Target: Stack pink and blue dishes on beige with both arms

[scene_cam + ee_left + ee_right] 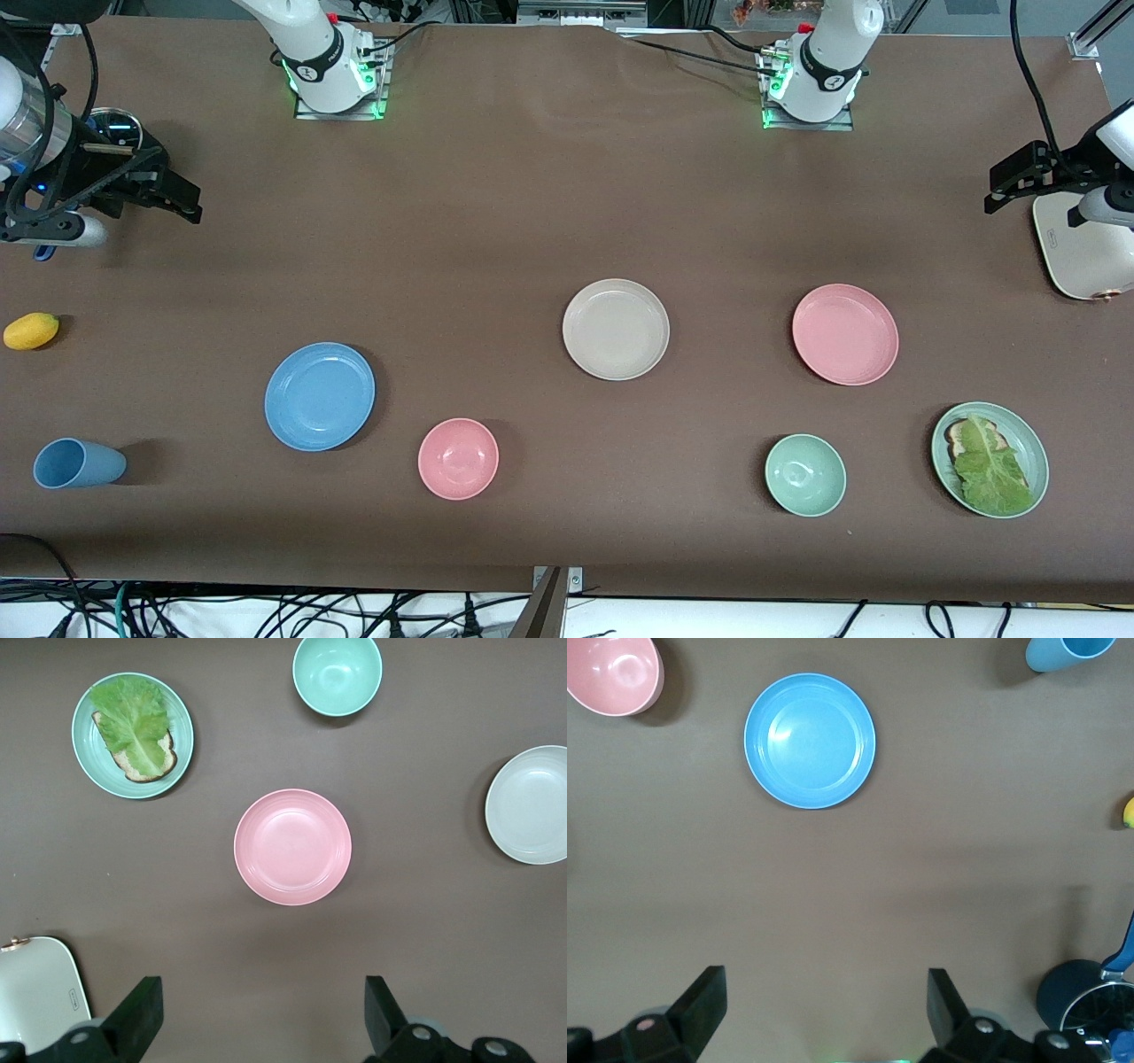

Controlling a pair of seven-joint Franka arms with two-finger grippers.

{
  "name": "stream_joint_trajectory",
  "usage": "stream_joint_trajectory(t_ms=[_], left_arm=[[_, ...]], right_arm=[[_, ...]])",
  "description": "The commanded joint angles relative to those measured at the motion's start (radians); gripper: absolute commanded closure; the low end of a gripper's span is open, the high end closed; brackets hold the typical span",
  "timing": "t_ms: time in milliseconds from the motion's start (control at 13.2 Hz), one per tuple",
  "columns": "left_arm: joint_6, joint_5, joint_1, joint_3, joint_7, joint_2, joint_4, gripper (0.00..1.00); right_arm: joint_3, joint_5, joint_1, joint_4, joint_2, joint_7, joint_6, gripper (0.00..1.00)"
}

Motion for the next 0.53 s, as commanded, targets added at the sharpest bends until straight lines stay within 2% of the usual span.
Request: stream_joint_trajectory(t_ms=[0,456], left_arm=[[-0.002,0.015,0.008,-0.004,0.028,-0.005,0.017,0.0],[-0.009,0.015,0.008,-0.002,0.028,-0.005,0.018,0.0]], right_arm=[[0.001,-0.014,0.009,-0.002,-0.007,0.035,-0.005,0.0],[0.001,-0.007,0.007,0.005,-0.004,0.046,0.006,0.0]])
